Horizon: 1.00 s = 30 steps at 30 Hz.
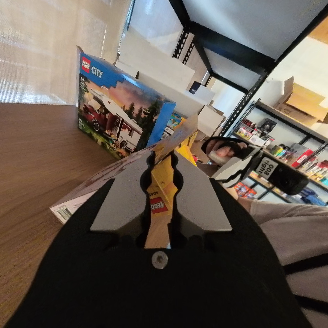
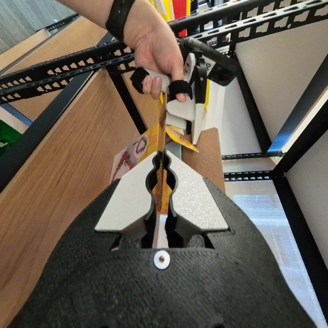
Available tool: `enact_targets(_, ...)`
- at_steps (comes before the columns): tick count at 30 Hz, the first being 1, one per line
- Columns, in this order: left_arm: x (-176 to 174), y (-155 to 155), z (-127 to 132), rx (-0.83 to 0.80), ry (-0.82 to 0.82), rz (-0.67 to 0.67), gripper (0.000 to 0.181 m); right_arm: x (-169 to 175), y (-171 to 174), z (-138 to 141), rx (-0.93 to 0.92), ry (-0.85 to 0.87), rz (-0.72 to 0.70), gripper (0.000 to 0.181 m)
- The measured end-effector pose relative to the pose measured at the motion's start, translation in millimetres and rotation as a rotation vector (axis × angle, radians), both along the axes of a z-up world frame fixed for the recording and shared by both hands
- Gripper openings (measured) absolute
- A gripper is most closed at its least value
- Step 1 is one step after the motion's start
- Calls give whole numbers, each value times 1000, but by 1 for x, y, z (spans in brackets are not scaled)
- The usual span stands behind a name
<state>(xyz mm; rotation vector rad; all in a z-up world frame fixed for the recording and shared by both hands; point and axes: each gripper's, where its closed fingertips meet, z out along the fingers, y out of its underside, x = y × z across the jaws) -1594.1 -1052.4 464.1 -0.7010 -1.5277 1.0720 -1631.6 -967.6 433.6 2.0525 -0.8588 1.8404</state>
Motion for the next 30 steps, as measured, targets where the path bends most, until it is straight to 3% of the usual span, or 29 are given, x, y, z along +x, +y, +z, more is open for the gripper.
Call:
enact_targets(2,-1,4,-2,-77,-40,9,18,-2,1,1,6,-7,-13,2)
enact_targets(5,-7,9,-20,-203,-217,46,57,-7,-1,2,22,-14,-36,2)
enact_targets(8,-9,-2,-43,-303,-417,137,69,-10,-3,2,53,-14,-54,2)
enact_targets(11,-11,-1,-38,-349,-417,171,59,-14,-5,0,58,-5,-75,1)
enact_targets(14,-8,7,-18,-540,-404,209,54,-18,-5,2,99,-9,-74,1)
enact_targets(17,-16,25,5,-684,-356,157,54,-24,-4,11,156,-28,-61,0)
enact_targets(20,-23,19,14,-749,-409,170,43,-32,-5,25,217,-55,-49,1)
enact_targets(23,-39,22,5,-737,-447,34,25,-43,-13,41,353,-93,-50,3)
enact_targets(26,-47,25,2,-734,-424,-35,23,-50,-22,50,504,-129,-27,6)
enact_targets(30,-45,45,20,-769,-256,-120,17,-61,-37,51,579,-167,-40,6)
